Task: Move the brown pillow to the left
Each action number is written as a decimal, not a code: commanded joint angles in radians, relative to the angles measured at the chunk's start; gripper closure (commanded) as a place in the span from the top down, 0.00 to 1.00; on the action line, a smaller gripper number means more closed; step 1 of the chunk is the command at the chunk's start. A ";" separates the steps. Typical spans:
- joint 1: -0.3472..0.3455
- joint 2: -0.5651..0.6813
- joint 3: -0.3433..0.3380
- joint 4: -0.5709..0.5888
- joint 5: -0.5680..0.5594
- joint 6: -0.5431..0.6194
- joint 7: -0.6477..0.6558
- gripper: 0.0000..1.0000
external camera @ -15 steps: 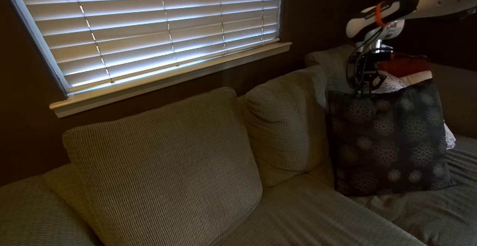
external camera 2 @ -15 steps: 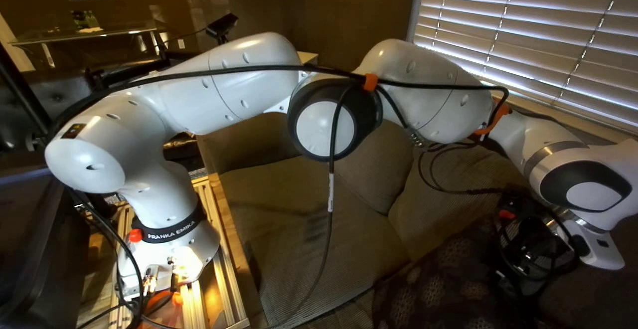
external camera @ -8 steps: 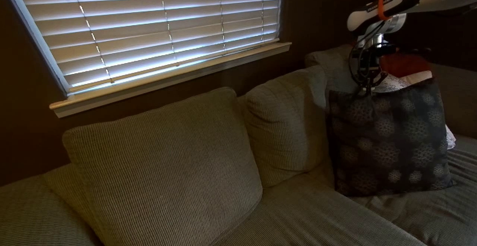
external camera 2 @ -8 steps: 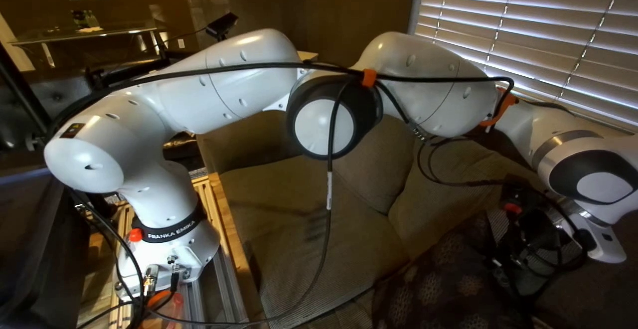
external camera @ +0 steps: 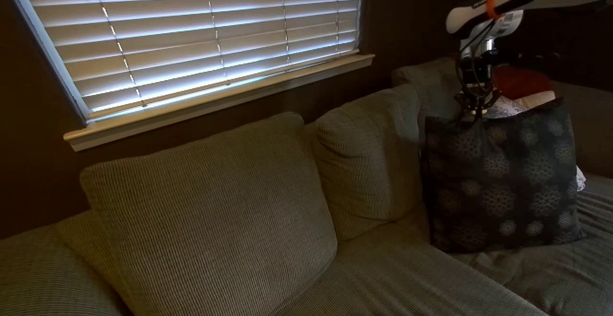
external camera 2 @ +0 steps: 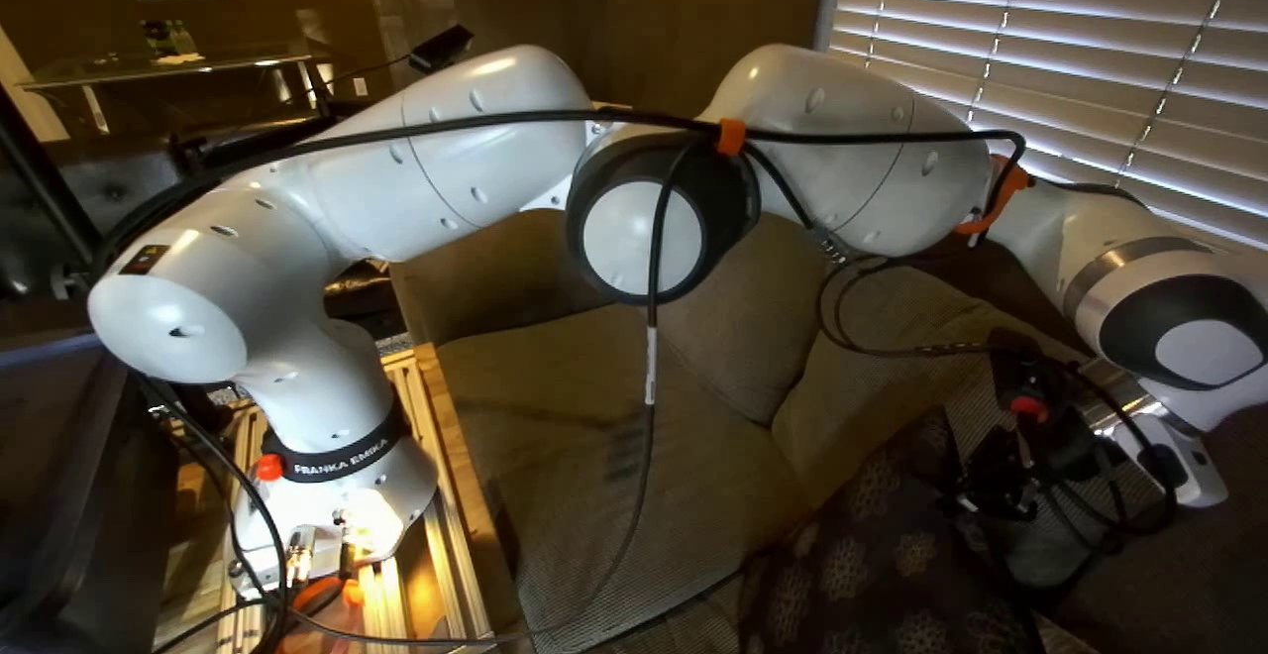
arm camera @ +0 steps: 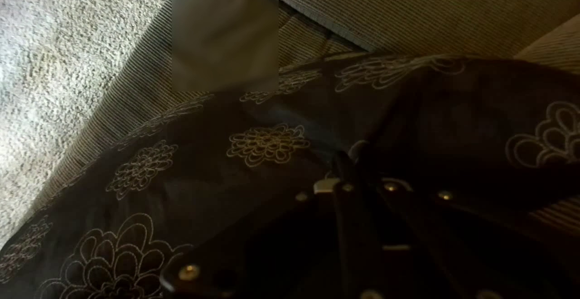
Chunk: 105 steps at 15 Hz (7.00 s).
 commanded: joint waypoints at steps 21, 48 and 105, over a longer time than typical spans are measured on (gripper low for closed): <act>0.172 -0.440 -0.011 -0.615 -0.193 -0.013 -0.247 0.01; 0.446 -1.053 0.087 -1.407 -0.403 0.424 -0.045 0.01; 0.697 -1.089 0.294 -1.505 -0.650 1.362 0.740 1.00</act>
